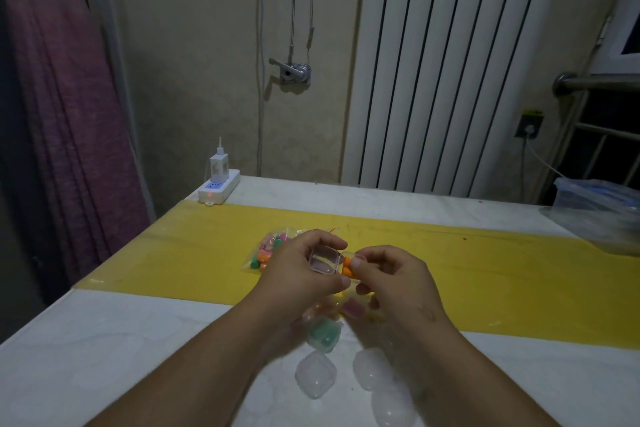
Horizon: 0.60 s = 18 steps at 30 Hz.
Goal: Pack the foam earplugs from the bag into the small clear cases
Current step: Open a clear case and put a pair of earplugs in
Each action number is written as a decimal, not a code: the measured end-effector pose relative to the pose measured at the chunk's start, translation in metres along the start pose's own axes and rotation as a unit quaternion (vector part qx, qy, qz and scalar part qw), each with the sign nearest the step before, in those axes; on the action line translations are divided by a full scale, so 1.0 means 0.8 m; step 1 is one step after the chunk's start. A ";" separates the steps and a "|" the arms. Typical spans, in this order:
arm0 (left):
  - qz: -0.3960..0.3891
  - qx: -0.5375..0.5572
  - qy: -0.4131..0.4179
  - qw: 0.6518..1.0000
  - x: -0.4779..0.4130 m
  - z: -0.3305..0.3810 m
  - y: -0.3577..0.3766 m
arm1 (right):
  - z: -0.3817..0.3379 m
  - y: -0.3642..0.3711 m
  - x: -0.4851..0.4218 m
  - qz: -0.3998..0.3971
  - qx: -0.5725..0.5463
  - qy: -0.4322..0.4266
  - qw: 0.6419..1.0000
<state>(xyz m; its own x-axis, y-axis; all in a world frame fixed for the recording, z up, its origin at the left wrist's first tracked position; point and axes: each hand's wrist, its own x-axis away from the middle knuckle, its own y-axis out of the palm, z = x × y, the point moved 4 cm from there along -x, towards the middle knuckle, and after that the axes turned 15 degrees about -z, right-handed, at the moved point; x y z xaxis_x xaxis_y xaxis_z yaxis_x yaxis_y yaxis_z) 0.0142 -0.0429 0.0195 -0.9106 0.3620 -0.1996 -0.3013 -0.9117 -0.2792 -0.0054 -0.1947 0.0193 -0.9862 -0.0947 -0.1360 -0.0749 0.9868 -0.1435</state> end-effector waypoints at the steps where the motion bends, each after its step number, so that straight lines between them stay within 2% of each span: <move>1: -0.002 0.000 0.000 1.000 0.001 0.001 0.000 | 0.000 0.000 0.000 0.000 -0.003 0.000 1.000; 2: -0.006 0.014 0.003 1.000 0.002 0.002 0.001 | 0.000 -0.001 -0.001 0.002 -0.004 -0.002 1.000; 4: -0.015 0.114 0.014 0.993 0.004 0.003 0.003 | 0.000 -0.004 -0.002 0.011 -0.010 -0.006 1.000; 6: -0.023 0.240 0.006 0.970 0.005 0.004 0.004 | 0.000 -0.006 -0.003 0.017 -0.020 -0.007 1.000; 8: -0.033 0.301 0.002 0.953 0.006 0.004 0.004 | -0.001 -0.008 -0.004 0.022 -0.022 -0.010 0.999; 13: -0.063 0.297 0.010 0.953 0.006 0.005 0.005 | -0.001 -0.010 -0.002 0.023 -0.023 -0.017 0.999; 18: -0.058 0.237 0.011 0.970 0.004 0.002 0.010 | -0.002 0.001 -0.002 -0.026 -0.135 -0.014 0.990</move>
<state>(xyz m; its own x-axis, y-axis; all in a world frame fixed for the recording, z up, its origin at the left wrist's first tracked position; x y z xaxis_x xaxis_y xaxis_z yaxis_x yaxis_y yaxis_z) 0.0086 -0.0494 0.0179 -0.8578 0.4674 -0.2138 -0.5029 -0.8492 0.1612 -0.0044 -0.1937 0.0212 -0.9755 -0.1471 -0.1635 -0.1669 0.9793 0.1147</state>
